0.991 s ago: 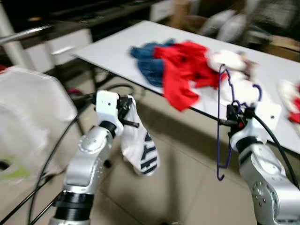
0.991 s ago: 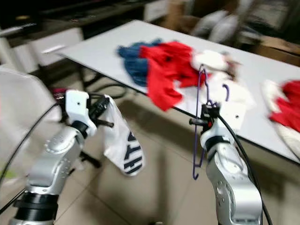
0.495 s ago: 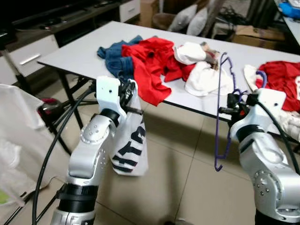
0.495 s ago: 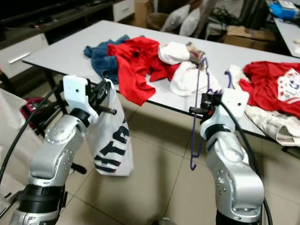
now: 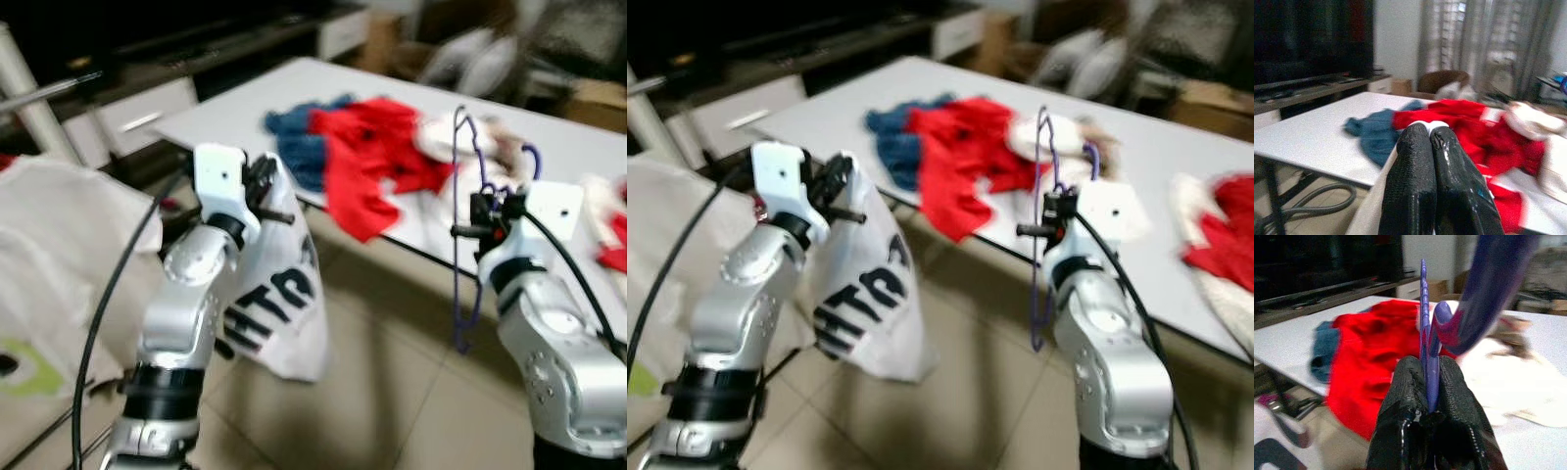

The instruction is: Hang hanger

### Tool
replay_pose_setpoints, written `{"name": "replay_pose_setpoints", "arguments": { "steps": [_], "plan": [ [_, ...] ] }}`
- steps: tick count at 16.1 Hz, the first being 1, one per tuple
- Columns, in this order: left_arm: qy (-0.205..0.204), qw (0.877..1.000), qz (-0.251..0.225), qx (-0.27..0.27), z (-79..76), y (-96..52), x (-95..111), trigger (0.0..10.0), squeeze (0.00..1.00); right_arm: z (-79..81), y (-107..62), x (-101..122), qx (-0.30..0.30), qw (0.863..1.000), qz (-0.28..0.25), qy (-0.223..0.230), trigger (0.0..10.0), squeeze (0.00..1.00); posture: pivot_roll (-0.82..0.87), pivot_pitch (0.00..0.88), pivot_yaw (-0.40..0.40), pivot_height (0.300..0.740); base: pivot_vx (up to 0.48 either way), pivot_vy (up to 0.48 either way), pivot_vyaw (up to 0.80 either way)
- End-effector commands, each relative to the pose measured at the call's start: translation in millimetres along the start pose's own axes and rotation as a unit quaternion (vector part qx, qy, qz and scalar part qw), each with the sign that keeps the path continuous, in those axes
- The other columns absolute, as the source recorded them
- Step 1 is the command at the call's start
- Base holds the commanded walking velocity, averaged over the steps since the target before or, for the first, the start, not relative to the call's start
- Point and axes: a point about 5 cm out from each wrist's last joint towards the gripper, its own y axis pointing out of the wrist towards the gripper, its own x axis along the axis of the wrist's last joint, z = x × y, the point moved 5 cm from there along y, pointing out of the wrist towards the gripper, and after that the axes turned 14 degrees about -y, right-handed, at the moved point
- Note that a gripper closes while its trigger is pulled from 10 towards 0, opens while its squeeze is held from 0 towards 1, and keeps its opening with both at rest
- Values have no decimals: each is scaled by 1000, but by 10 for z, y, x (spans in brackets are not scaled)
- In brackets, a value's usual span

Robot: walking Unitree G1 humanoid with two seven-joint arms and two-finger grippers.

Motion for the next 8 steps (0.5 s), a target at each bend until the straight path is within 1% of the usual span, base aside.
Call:
{"name": "replay_pose_setpoints", "arguments": {
  "steps": [1, 4, 5, 8],
  "plan": [
    [-3, 1000, -15, -7, -41, 27, 90, 10000, 0, -5, -5, 14, 2, 1000, -4, 2, 10000, 0, 22, 0, -18, 740, 281, 0, -631],
    [0, 999, -19, -30, -123, 128, 120, 10000, 0, -27, -1, 7, -3, 1000, -5, 4, 10000, 0, 23, 0, -15, 740, 279, 0, -800],
    [-8, 997, -31, -64, -263, 244, 230, 10000, 0, -64, 9, 22, -15, 1000, -8, 6, 10000, 0, 25, 0, -13, 740, 281, 0, -800],
    [-29, 991, -56, -118, -529, 472, 466, 10000, 0, -95, 22, 36, -27, 1000, -12, 6, 10000, 0, 15, 0, 4, 740, 273, 0, -800]
  ]
}}
